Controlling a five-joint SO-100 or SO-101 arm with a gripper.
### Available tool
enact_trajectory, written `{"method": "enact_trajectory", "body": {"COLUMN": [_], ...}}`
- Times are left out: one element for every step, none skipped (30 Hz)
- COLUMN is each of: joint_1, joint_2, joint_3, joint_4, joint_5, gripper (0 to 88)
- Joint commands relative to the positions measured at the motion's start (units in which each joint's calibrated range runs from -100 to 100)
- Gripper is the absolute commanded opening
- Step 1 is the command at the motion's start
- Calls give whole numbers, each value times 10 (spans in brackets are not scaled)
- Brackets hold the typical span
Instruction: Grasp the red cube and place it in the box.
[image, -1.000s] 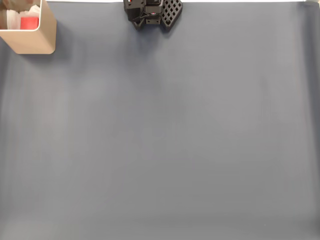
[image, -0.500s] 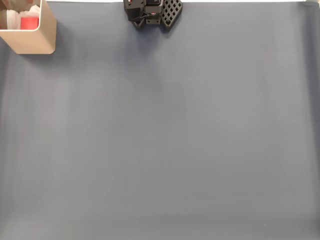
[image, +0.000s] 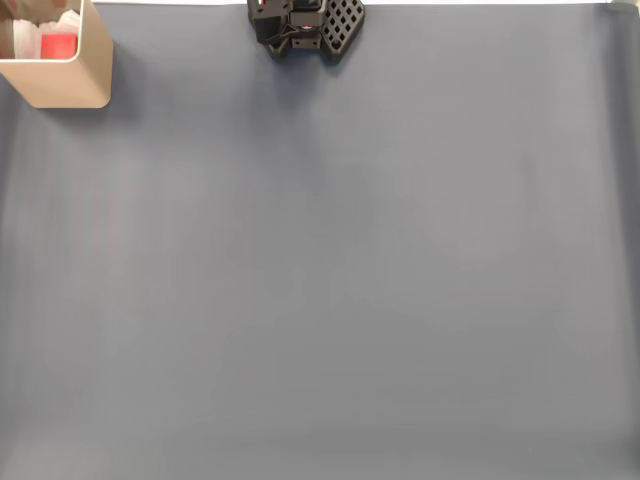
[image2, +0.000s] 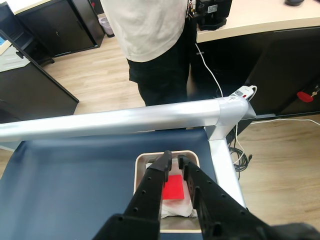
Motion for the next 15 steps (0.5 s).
{"method": "enact_trajectory", "body": {"joint_1": [-11, -14, -17, -20, -25, -31, -37, -45, -55, -65, -78, -92, -107, -124, -141], "joint_2": [-26, -27, -29, -32, -34, -37, -42, -46, -51, -55, -58, -62, -65, -67, -70], "joint_3": [-8, -7, -5, -4, -3, -3, -1, -1, -1, -1, -1, -1, -1, -1, -1], "joint_4": [-10, -10, -10, -8, -4, -3, -2, 0, 4, 6, 9, 12, 14, 17, 20], "joint_5": [-10, -10, -10, -8, -6, -4, -3, -3, -2, -1, -1, 0, 1, 3, 5], "gripper": [0, 0, 0, 0, 0, 0, 0, 0, 0, 0, 0, 0, 0, 0, 0]}}
